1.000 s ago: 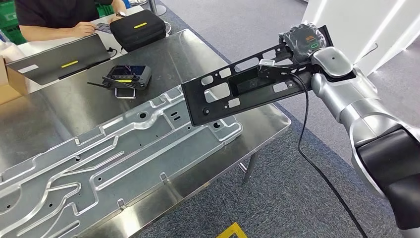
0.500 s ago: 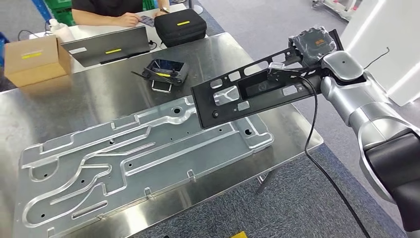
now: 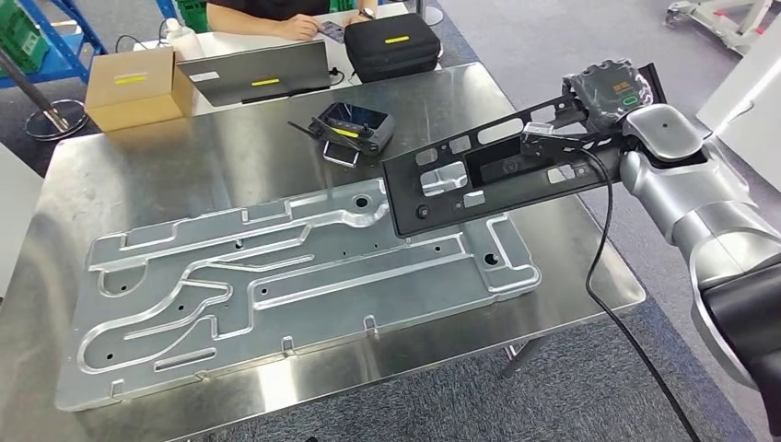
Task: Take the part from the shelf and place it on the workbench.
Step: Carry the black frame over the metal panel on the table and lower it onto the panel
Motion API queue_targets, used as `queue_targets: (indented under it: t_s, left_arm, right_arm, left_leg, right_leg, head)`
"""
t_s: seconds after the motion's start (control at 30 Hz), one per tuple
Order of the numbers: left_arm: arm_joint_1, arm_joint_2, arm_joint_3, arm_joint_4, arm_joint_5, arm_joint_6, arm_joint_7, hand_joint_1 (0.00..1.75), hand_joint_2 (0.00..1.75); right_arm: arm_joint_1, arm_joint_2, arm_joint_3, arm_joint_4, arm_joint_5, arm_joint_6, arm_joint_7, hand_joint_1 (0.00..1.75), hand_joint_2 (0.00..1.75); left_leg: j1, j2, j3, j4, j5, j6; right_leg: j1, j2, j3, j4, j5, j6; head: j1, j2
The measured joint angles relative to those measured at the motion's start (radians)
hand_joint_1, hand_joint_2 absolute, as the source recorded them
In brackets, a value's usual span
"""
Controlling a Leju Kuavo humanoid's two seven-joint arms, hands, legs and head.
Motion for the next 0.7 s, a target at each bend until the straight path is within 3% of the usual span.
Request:
queue_targets:
  t_s: [0.03,0.07,0.13,0.2,0.3,0.47,0.7]
  left_arm:
    - [0.001,0.0,0.0,0.0,0.0,0.0,0.0,0.0,1.75]
    - [0.001,0.001,0.0,0.0,0.0,0.0,0.0,0.0,1.75]
    - [0.001,0.001,0.002,0.0,0.0,0.0,-0.001,0.0,1.75]
    - [0.001,0.001,0.003,0.0,0.0,0.0,-0.001,0.0,1.75]
    - [0.005,0.002,0.005,0.0,0.0,0.0,-0.001,0.0,1.75]
    - [0.005,0.002,0.008,0.0,-0.002,0.005,-0.003,0.0,1.75]
    - [0.005,0.002,0.009,0.0,-0.003,0.013,-0.007,0.0,1.75]
  right_arm:
    - [0.003,-0.002,-0.002,-0.004,-0.001,0.001,0.0,1.75,1.75]
    - [0.005,-0.003,-0.005,-0.008,-0.003,0.002,-0.001,1.75,1.75]
    - [0.006,-0.006,-0.012,-0.016,-0.004,0.003,-0.001,1.75,1.75]
    - [0.005,-0.012,-0.019,-0.02,-0.005,0.003,-0.001,1.75,1.75]
    - [0.006,-0.019,-0.024,-0.024,-0.006,0.004,-0.006,1.75,1.75]
    - [0.005,-0.02,-0.03,-0.028,-0.004,0.0,-0.009,1.75,1.75]
    - [0.018,-0.019,-0.033,-0.025,0.002,-0.03,0.001,1.75,1.75]
  left_leg:
    - [0.001,0.001,0.004,-0.009,0.016,0.001]
    - [0.002,0.002,0.028,-0.058,0.047,0.004]
    - [-0.003,0.009,0.1,-0.2,0.108,0.016]
    - [-0.008,0.015,0.138,-0.278,0.127,0.025]
    - [-0.009,0.011,0.141,-0.291,0.128,0.025]
    - [-0.011,0.01,0.14,-0.291,0.128,0.034]
    - [-0.012,0.01,0.139,-0.29,0.129,0.04]
  right_leg:
    - [0.001,-0.006,0.002,0.0,-0.001,0.001]
    - [0.001,-0.011,0.004,0.0,-0.003,0.003]
    - [0.004,-0.021,0.009,0.0,-0.006,0.008]
    - [0.009,-0.028,0.011,0.0,-0.008,0.015]
    - [0.01,-0.031,0.011,-0.003,-0.008,0.02]
    - [0.008,-0.032,0.017,-0.017,-0.001,0.031]
    - [0.007,-0.032,0.019,-0.022,0.004,0.037]
  head:
    - [0.0,0.0]
    - [0.0,0.0]
    - [0.0,0.0]
    - [0.0,0.0]
    - [0.0,0.0]
    - [0.0,0.0]
    - [0.0,0.0]
